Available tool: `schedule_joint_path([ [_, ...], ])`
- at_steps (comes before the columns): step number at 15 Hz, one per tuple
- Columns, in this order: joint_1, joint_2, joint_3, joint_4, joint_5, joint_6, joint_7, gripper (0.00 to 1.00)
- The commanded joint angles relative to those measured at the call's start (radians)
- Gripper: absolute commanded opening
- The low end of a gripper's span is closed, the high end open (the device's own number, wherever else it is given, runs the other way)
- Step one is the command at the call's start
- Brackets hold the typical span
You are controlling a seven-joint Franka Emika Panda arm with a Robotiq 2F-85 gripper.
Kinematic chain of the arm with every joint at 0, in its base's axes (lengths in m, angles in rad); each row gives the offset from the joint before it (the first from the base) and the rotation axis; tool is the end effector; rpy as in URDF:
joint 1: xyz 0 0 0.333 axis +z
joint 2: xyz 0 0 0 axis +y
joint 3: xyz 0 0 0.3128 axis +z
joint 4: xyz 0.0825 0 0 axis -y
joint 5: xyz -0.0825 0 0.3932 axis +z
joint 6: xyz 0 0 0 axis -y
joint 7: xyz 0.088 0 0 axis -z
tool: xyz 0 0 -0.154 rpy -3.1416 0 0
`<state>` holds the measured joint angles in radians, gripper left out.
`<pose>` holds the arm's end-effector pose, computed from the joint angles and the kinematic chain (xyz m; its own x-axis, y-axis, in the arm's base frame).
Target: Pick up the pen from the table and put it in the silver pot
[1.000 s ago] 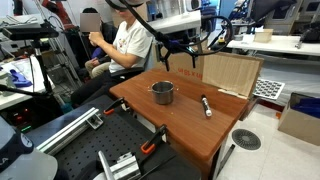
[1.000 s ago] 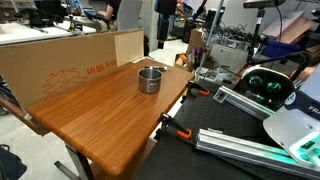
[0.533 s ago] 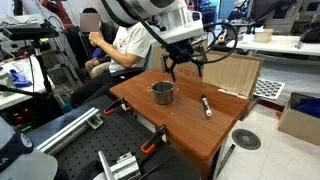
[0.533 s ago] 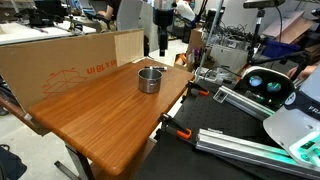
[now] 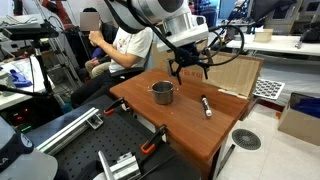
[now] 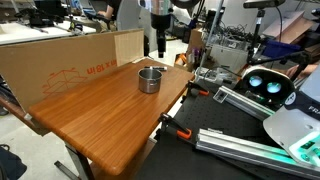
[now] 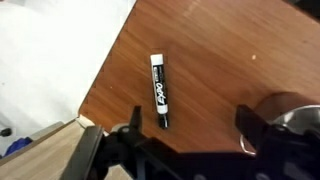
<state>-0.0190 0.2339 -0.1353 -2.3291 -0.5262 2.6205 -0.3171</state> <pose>0.5271 -0.0848 0.1866 0.8182 0.5639 -0.1118 0.5703 -0.7717 0.2816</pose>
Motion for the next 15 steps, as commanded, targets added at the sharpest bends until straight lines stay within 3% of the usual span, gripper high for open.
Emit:
schedule_joint_path([
  [1,-0.016,-0.001,0.016,0.002,-0.004,-0.004,0.002,1.0],
  [9,-0.017,0.005,0.016,0.008,-0.002,-0.008,0.0,1.0],
  [15,-0.064,0.038,0.027,0.022,0.041,0.007,-0.109,1.0],
])
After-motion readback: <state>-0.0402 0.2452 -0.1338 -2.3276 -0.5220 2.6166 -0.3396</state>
